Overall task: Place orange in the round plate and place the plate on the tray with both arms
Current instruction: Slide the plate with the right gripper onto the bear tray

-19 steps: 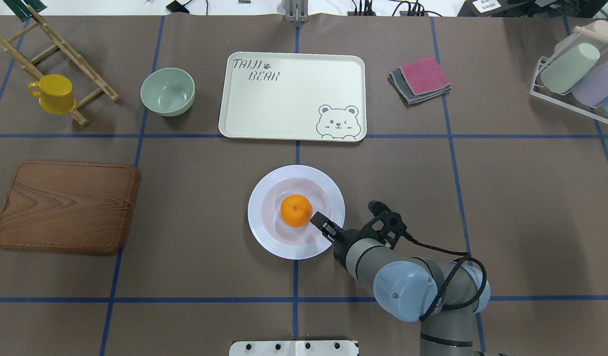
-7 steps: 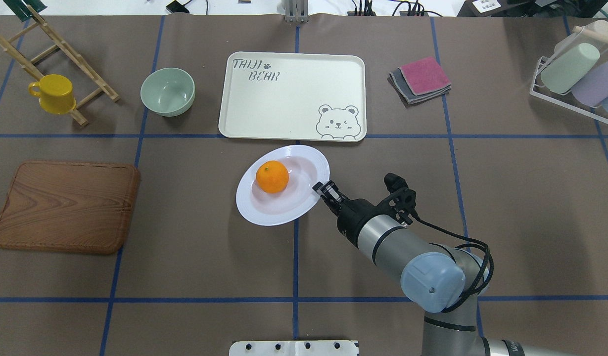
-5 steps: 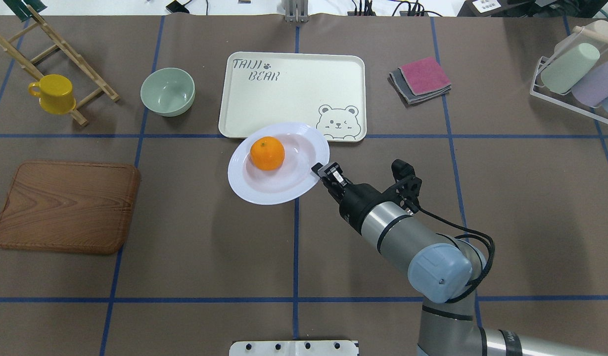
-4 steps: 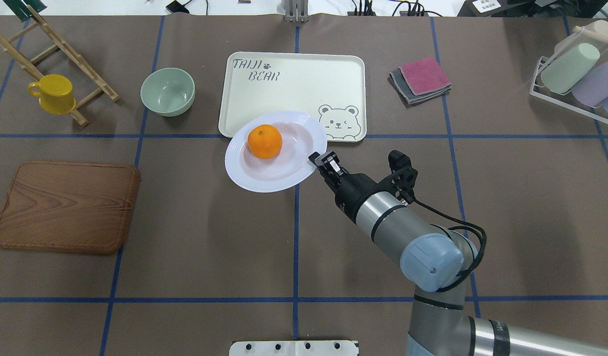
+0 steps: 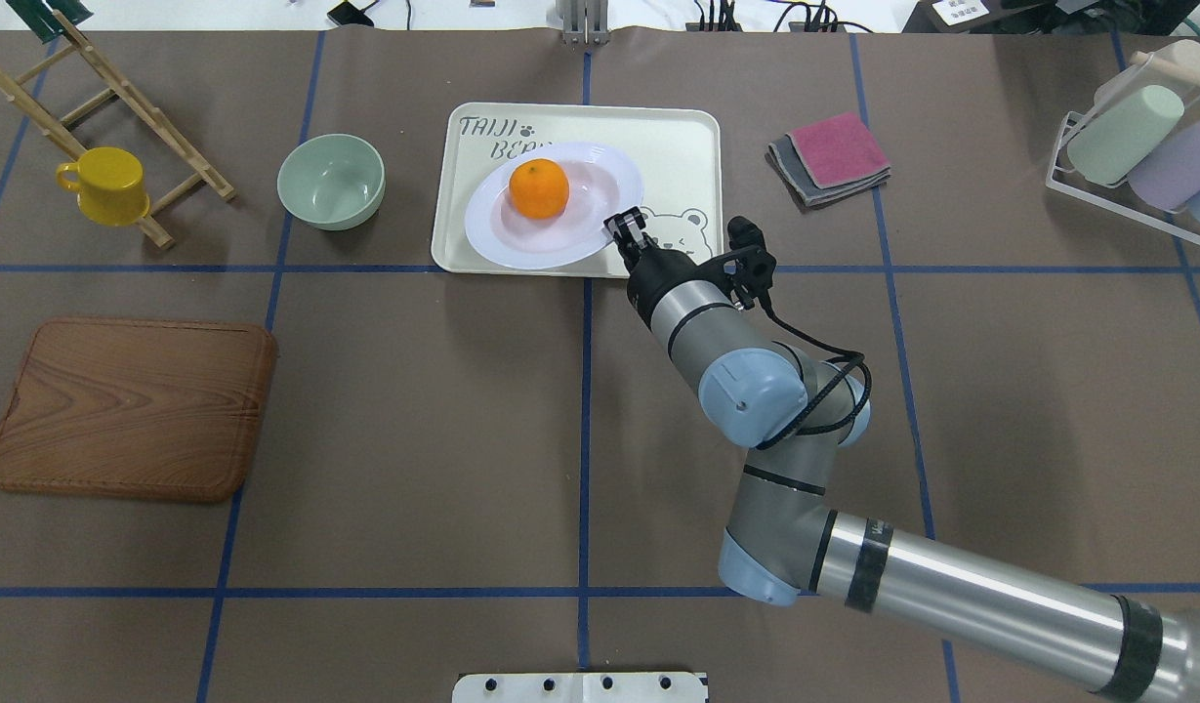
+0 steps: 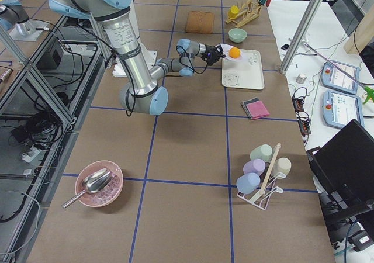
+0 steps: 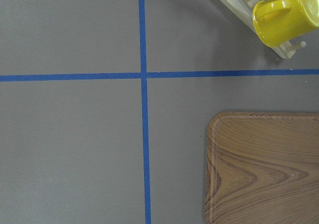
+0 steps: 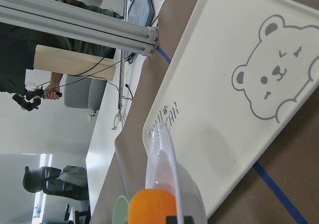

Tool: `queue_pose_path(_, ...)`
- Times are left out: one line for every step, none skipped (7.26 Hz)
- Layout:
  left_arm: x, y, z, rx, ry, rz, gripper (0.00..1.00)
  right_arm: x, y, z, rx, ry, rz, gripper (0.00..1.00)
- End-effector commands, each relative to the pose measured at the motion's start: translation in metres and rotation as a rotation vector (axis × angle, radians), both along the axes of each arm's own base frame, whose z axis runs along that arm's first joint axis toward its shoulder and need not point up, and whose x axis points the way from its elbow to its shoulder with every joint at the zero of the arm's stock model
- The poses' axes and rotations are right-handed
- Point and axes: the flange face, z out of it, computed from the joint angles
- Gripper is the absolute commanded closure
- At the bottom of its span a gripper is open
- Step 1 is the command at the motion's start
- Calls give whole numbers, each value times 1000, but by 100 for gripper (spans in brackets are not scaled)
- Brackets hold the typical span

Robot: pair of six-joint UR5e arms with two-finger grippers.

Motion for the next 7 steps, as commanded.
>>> queue_pose_path(0,0,-2,4,0,0,0,-14,-48,14,-88,-26,124,100)
queue_pose_path(0,-1,-4,9,0,0,0,-17,-53,24,-108,-28,163,100)
queue_pose_path(0,0,-7,15,0,0,0,-18,-51,23,-108,-28,159,68)
queue_pose_path(0,0,-8,17,0,0,0,-19,-49,17,-83,8,123,1)
queue_pose_path(0,0,-9,18,0,0,0,-12,-36,11,11,132,-5,0)
queue_pose_path(0,0,-8,17,0,0,0,8,-18,23,90,247,-108,0)
queue_pose_path(0,0,-6,12,-2,-1,0,18,-9,15,121,399,-269,0)
